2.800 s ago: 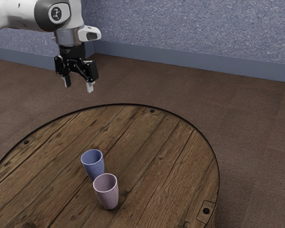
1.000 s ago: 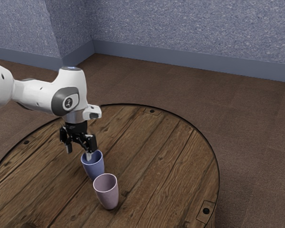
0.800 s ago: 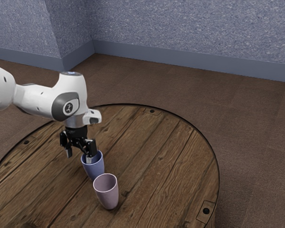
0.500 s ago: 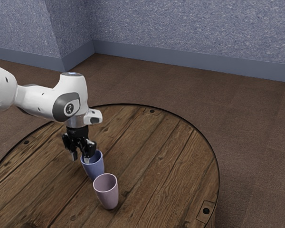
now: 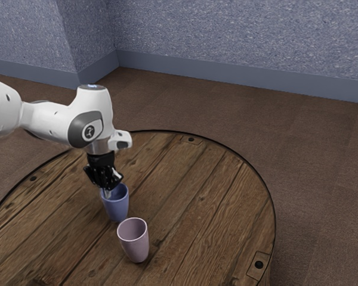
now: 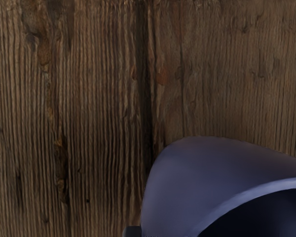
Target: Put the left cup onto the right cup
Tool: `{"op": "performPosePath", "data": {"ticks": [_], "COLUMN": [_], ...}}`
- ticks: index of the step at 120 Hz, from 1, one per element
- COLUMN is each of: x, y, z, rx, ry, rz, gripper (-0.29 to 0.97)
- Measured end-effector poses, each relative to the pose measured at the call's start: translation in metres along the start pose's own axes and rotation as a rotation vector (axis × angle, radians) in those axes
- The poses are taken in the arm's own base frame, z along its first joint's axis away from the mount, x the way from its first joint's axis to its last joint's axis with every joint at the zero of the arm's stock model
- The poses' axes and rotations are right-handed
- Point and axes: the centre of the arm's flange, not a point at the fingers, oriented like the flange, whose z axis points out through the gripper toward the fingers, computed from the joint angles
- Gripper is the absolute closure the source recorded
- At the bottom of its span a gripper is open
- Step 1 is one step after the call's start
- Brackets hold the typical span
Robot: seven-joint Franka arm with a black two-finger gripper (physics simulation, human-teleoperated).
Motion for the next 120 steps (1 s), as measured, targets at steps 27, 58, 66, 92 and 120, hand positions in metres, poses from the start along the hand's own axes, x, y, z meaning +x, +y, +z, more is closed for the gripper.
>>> {"op": "performPosePath", "data": {"ticks": [27, 58, 66, 92, 120], "x": [0.015, 0.029, 0.032, 0.028, -0.006], "y": [-0.002, 0.002, 0.013, 0.055, 0.102], "z": [-0.064, -0.145, -0.167, -0.191, -0.209], "rx": [0.011, 0.008, 0.004, 0.0, -0.001], "ry": [0.085, 0.149, 0.166, 0.15, 0.151], "rz": [-0.003, -0.003, 0.014, 0.08, 0.152], "gripper": [0.78, 0.79, 0.79, 0.79, 0.79]}}
